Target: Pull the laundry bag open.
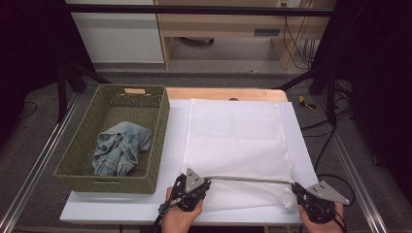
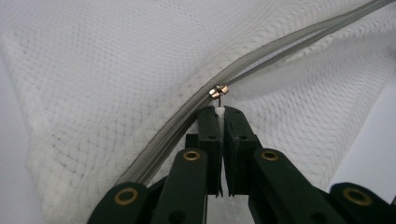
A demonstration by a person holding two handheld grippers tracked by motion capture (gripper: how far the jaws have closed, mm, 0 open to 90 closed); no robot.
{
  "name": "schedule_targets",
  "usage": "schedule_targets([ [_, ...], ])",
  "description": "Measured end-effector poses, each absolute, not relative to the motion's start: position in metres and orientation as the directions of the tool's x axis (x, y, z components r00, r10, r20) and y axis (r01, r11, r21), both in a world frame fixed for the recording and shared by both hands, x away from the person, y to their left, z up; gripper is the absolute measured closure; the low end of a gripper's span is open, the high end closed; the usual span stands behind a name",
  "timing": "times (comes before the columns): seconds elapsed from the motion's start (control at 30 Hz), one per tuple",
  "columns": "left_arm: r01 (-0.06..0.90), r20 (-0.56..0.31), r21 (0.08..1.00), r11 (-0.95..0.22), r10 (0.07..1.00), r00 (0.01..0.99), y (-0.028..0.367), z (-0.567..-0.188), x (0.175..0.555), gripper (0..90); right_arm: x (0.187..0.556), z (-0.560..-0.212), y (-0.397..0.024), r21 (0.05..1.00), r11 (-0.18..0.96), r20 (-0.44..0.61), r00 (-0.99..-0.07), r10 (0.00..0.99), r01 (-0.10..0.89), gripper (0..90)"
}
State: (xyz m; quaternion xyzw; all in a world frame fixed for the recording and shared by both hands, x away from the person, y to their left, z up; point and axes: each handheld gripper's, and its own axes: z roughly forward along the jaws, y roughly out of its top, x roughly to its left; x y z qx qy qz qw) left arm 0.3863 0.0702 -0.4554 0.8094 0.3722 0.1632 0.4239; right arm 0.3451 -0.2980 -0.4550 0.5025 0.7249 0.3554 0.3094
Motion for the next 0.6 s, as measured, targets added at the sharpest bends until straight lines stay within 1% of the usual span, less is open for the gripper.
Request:
schedule_targets([
  [0.3, 0.461, -0.042, 0.811, -0.361, 0.749, 0.662, 0.076, -0.453, 0.386, 86.7, 0.345, -0.455, -0.299, 0.827, 0.247, -0.097, -0.304, 0.948, 0.506, 84.8],
  [0.37, 0.464, -0.048, 0.811, -0.356, 0.751, 0.659, 0.078, -0.453, 0.386, 86.7, 0.345, -0.455, -0.299, 0.826, 0.246, -0.097, -0.302, 0.948, 0.507, 84.8],
  [0.43, 0.476, -0.072, 0.811, -0.340, 0.750, 0.658, 0.081, -0.454, 0.385, 86.7, 0.345, -0.455, -0.299, 0.826, 0.245, -0.096, -0.303, 0.948, 0.508, 84.8],
  [0.6, 0.473, -0.066, 0.813, -0.340, 0.753, 0.654, 0.085, -0.453, 0.385, 86.7, 0.345, -0.455, -0.299, 0.824, 0.246, -0.096, -0.302, 0.948, 0.510, 84.8],
])
